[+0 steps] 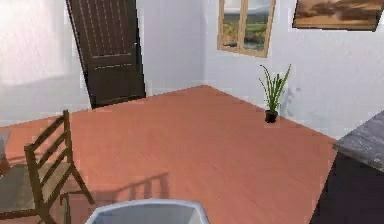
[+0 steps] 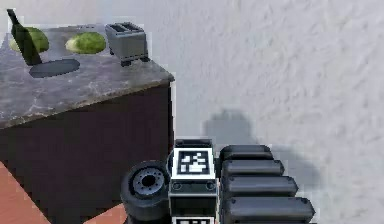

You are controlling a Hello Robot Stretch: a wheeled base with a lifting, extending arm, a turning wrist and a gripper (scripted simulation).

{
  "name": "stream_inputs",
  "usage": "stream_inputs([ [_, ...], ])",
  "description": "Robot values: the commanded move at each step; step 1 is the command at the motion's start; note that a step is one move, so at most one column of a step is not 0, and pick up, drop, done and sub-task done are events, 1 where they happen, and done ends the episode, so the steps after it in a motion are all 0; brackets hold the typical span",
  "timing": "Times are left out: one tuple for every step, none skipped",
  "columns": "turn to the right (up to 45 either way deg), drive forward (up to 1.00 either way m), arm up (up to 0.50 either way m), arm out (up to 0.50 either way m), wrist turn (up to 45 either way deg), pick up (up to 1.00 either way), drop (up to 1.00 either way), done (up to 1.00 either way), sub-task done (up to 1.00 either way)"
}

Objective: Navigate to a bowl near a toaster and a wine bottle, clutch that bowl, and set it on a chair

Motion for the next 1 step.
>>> stream_inputs([
  [36.0,0.0,0.0,0.0,0.0,0.0,0.0,0.0,0.0],
])
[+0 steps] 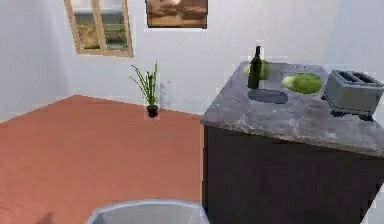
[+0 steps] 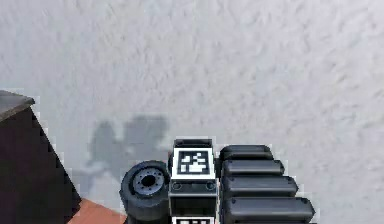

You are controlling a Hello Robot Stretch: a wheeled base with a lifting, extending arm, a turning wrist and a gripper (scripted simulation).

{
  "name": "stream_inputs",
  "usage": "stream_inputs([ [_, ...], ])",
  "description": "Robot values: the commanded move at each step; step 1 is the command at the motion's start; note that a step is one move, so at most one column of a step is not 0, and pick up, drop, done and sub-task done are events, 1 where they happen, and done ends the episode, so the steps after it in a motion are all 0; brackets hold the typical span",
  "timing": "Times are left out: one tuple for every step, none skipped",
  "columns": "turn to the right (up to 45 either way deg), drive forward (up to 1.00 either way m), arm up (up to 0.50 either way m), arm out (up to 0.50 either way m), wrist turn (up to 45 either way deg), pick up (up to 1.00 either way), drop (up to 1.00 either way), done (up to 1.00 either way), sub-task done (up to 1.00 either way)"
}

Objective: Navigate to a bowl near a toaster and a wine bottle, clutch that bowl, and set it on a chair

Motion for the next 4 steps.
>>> stream_inputs([
  [-45.0,0.0,0.0,0.0,0.0,0.0,0.0,0.0,0.0],
  [-45.0,0.0,0.0,0.0,0.0,0.0,0.0,0.0,0.0],
  [-45.0,0.0,0.0,0.0,0.0,0.0,0.0,0.0,0.0],
  [-36.0,0.0,0.0,0.0,0.0,0.0,0.0,0.0,0.0],
])
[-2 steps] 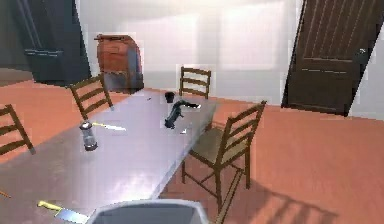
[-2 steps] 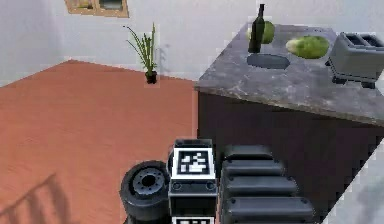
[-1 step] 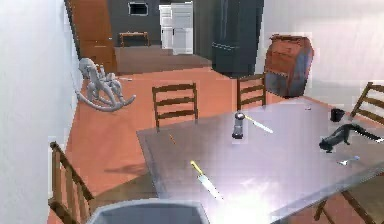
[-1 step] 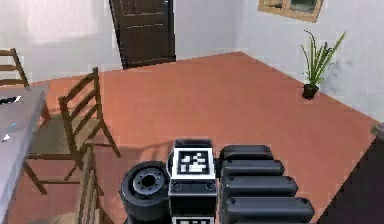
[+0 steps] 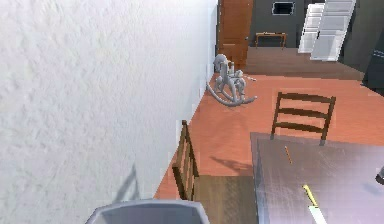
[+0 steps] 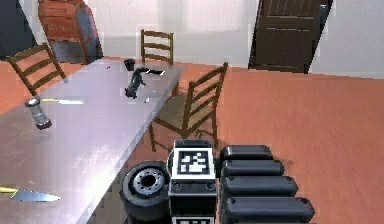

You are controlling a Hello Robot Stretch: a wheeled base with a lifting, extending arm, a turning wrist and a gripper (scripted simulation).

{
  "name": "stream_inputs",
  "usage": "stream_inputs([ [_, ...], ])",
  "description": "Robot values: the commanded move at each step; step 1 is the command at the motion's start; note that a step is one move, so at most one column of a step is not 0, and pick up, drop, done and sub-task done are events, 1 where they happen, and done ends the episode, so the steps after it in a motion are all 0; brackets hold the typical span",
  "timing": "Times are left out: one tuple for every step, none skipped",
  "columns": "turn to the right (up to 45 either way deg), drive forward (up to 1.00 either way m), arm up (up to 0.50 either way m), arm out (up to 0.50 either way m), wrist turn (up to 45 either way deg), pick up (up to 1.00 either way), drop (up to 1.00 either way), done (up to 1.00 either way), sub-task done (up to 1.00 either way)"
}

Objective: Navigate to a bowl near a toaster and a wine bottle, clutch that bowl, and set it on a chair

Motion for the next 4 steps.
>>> stream_inputs([
  [0.0,0.0,0.0,0.44,0.0,0.0,0.0,0.0,0.0],
  [0.0,0.0,0.0,0.0,39.0,0.0,0.0,0.0,0.0],
  [0.0,0.0,-0.32,0.0,0.0,0.0,0.0,0.0,0.0],
  [0.0,0.0,-0.5,0.0,0.0,0.0,0.0,0.0,0.0],
])
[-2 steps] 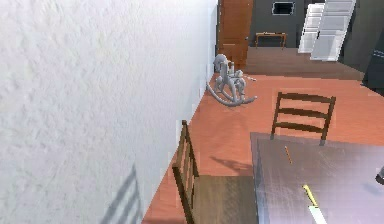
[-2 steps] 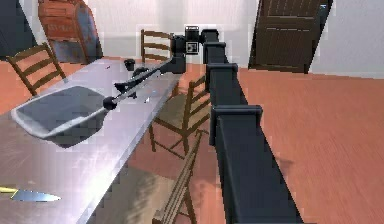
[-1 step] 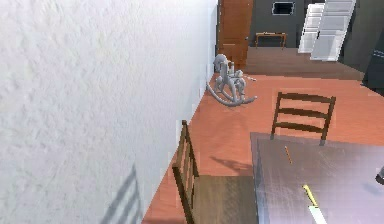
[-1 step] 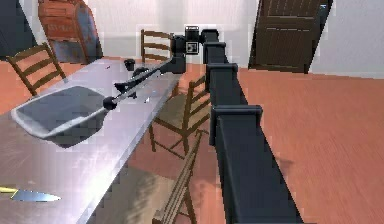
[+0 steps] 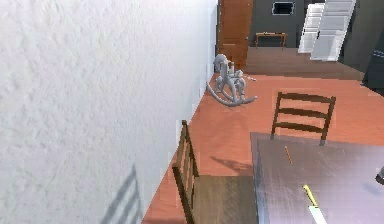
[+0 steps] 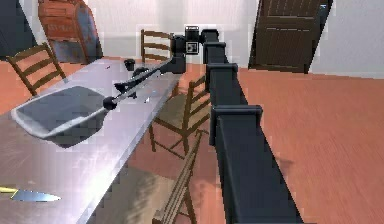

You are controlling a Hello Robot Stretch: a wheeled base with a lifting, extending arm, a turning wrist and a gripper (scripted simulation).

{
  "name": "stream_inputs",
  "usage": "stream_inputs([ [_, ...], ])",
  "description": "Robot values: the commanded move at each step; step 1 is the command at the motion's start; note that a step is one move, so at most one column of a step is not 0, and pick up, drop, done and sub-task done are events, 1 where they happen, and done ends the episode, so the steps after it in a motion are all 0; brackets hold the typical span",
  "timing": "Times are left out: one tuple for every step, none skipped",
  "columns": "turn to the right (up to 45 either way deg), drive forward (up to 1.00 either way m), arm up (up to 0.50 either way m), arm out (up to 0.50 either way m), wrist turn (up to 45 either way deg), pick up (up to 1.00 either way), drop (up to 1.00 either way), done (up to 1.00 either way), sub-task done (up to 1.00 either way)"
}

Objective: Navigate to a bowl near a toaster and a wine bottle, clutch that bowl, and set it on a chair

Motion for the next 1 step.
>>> stream_inputs([
  [0.0,0.0,0.0,0.0,0.0,0.0,1.0,0.0,0.0],
])
